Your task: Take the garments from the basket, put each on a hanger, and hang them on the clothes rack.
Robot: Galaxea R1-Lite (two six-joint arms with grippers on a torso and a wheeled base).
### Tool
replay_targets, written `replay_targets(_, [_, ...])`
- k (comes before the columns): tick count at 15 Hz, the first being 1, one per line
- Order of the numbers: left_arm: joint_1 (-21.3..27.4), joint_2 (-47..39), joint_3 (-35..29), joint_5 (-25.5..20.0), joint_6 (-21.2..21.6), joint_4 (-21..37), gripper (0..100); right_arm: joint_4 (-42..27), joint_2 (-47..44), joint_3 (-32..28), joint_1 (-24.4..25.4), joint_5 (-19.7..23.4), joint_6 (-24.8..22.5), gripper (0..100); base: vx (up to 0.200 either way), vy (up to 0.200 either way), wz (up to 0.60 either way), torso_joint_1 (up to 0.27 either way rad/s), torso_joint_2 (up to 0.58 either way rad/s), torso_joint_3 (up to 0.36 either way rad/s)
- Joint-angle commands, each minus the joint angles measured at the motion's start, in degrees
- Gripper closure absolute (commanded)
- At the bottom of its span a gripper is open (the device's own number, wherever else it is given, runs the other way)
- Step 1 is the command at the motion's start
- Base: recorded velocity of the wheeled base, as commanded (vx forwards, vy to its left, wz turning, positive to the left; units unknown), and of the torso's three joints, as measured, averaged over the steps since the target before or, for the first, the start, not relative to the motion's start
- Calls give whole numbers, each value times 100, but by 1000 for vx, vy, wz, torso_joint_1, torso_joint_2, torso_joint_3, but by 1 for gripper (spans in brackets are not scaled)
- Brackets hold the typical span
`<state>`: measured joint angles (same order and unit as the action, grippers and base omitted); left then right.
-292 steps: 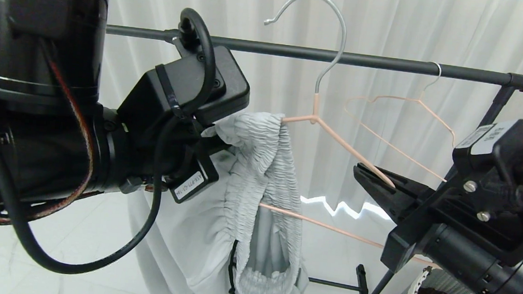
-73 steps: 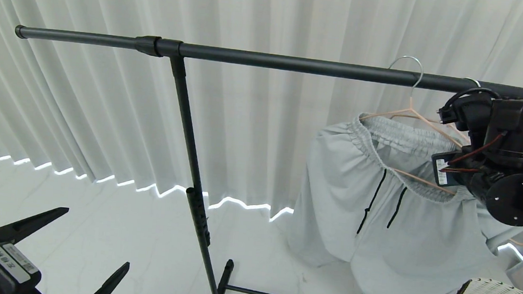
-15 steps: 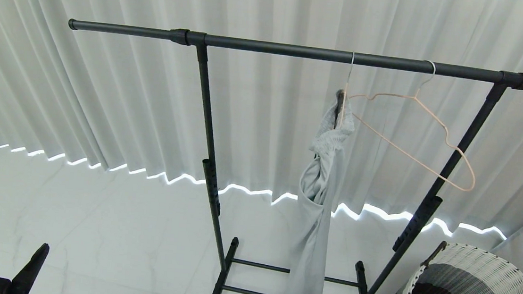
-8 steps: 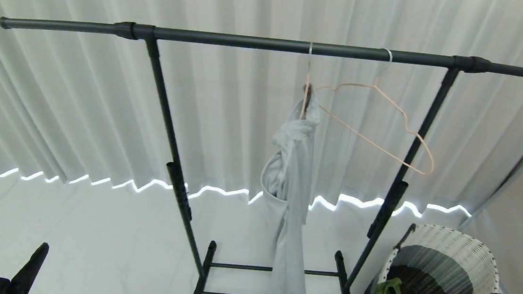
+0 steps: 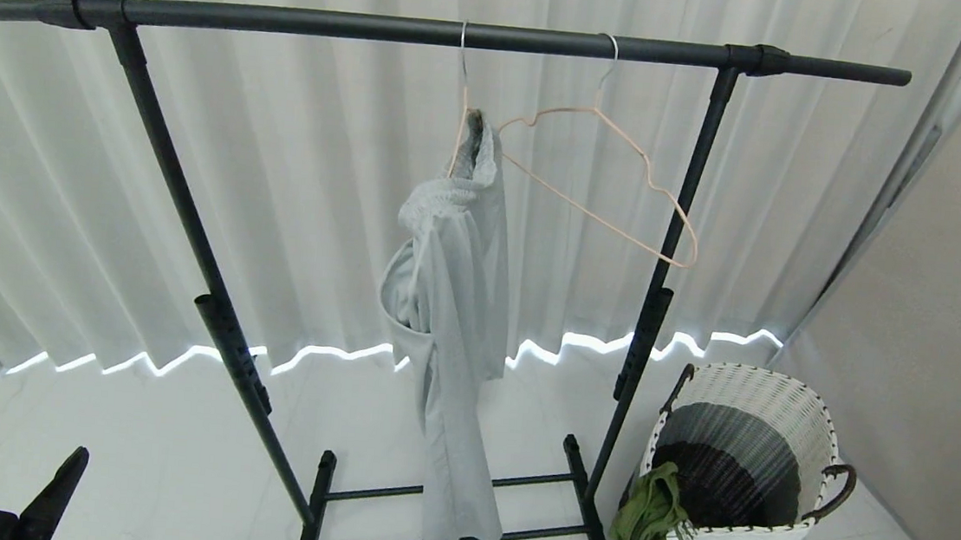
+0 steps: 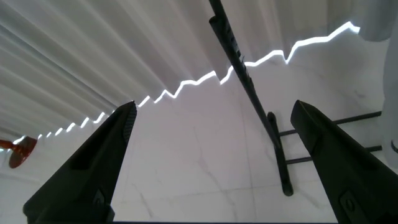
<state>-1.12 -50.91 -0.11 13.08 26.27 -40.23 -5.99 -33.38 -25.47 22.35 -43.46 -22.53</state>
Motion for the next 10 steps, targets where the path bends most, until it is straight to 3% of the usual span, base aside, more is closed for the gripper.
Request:
replay_targets(1, [-2,-7,2,2,1,-2,0,45,-11,77,7,4,-6,0,0,0,0,0,0,0])
replay_targets(5, [-2,-16,2,2,1,-2,0,651,-37,385,7,-5,-138,0,0,0,0,0,0,0])
replay_targets(10, [-2,-7,2,2,1,-2,0,853,-37,560,7,-5,-138,0,0,0,0,-153,367,215])
